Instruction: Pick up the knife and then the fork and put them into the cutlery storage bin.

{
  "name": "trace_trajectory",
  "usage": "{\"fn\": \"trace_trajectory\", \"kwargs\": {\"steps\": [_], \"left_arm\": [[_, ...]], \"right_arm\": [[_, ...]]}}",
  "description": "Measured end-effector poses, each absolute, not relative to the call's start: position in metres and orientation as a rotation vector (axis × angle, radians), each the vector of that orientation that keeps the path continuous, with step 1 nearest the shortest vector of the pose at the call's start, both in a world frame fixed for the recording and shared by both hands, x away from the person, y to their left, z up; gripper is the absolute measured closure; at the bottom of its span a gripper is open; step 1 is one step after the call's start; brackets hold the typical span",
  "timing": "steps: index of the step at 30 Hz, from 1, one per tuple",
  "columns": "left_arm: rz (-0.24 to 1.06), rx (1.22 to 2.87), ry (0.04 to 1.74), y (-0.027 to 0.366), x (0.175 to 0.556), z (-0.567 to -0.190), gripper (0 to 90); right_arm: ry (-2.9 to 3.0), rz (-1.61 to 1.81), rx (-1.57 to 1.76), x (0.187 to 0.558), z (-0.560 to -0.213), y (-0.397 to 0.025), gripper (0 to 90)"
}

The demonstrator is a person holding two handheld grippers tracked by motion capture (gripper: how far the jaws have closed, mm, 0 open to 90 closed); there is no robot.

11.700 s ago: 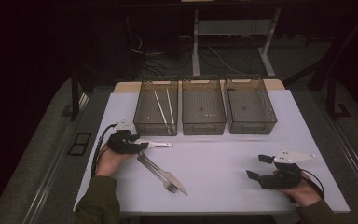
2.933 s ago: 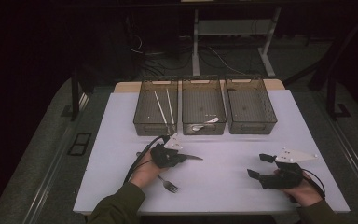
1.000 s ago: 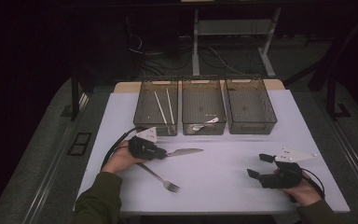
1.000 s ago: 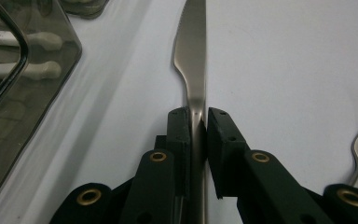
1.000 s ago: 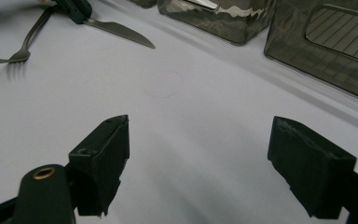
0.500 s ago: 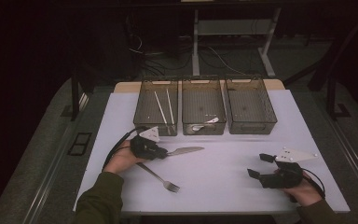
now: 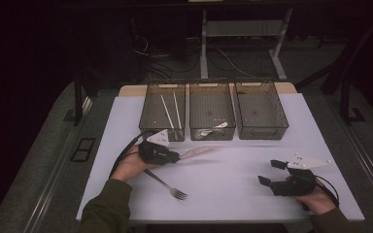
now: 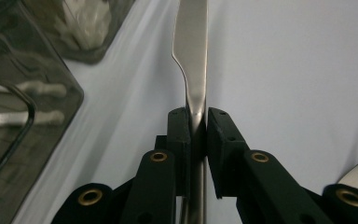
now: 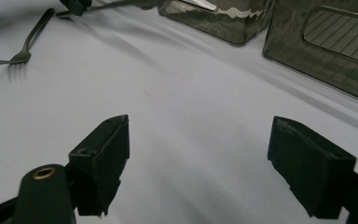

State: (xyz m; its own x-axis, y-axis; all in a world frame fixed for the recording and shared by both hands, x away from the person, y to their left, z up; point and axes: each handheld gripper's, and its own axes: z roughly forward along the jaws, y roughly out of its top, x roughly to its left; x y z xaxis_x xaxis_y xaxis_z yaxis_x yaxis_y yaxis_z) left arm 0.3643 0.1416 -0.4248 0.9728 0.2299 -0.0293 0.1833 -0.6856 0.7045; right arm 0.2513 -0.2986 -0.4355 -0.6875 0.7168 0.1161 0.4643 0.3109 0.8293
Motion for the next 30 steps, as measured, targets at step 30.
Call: {"fn": "trace_trajectory", "kwargs": {"steps": [30], "left_arm": [[0.146,2.043,0.382,0.088,0.340,-0.385,79.3]], "right_arm": [[2.293,1.473,1.101,0.263,-0.404,-0.296,16.7]]}}
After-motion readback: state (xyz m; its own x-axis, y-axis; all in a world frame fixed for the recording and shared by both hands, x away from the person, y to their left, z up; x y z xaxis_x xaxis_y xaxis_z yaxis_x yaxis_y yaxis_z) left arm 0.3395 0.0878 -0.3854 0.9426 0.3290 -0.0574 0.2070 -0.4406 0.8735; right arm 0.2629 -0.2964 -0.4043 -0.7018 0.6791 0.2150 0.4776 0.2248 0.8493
